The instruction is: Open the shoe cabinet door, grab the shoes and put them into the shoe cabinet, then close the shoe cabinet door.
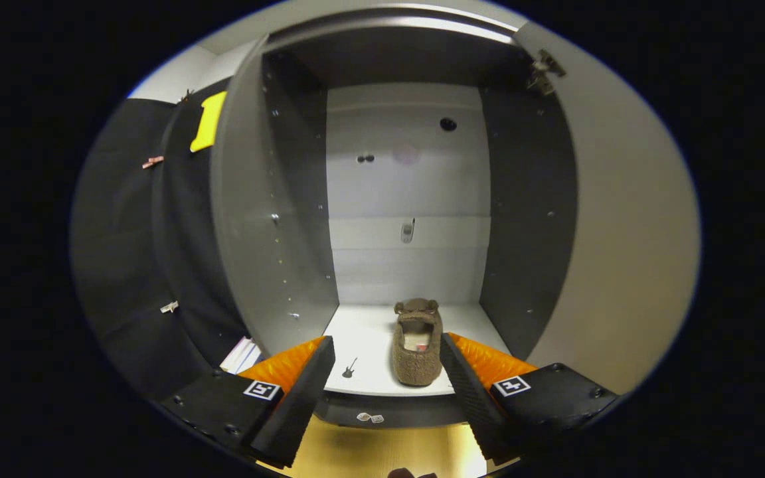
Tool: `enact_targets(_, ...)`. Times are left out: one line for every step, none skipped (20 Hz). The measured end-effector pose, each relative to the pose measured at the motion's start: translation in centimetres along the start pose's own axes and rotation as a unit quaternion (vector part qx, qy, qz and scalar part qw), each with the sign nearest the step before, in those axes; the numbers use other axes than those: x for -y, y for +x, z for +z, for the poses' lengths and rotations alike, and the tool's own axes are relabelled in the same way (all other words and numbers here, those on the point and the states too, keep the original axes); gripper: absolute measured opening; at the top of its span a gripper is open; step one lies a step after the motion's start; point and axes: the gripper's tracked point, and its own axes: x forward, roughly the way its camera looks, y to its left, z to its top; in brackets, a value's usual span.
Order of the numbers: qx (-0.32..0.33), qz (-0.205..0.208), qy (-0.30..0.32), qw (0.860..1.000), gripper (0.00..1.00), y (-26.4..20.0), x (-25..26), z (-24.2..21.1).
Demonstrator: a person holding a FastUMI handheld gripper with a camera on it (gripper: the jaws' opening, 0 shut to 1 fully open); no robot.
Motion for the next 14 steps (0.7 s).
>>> enact_targets(0.013, -0.005, -0.003, 1.000, 1.00, -1.8, 0.3, 0.4)
enact_targets(0.022, -0.005, -0.005, 1.000, 1.00, -3.6, 0.2, 0.6)
enact_targets(0.030, -0.004, -0.003, 1.000, 1.00, -5.4, 0.2, 0.7)
enact_targets(0.037, -0.001, 0.000, 0.999, 1.00, -7.2, 0.2, 0.7)
enact_targets(0.040, -0.002, 0.000, 0.999, 1.00, -8.8, 0.6, 0.6)
enact_targets(0.047, -0.001, 0.000, 0.999, 1.00, -10.5, 0.8, 0.8)
enact_targets(0.053, -0.003, 0.000, 0.999, 0.99, -12.1, 1.2, 0.8)
enact_targets(0.058, -0.002, -0.001, 0.998, 0.99, -13.8, 1.3, 0.8)
enact_targets(0.063, -0.005, -0.002, 0.998, 0.99, -15.4, 1.8, 0.9)
enact_targets(0.070, -0.004, -0.003, 0.998, 0.99, -16.8, 2.3, 1.0)
enact_targets(0.076, -0.007, -0.004, 0.997, 0.99, -18.2, 2.9, 1.1)
enact_targets(0.079, -0.006, 0.000, 0.997, 0.99, -19.5, 3.5, 0.9)
enact_targets(0.082, -0.007, 0.005, 0.997, 0.99, -20.9, 4.1, 0.8)
enact_targets(0.084, -0.014, 0.007, 0.996, 0.99, -22.0, 5.2, 0.5)
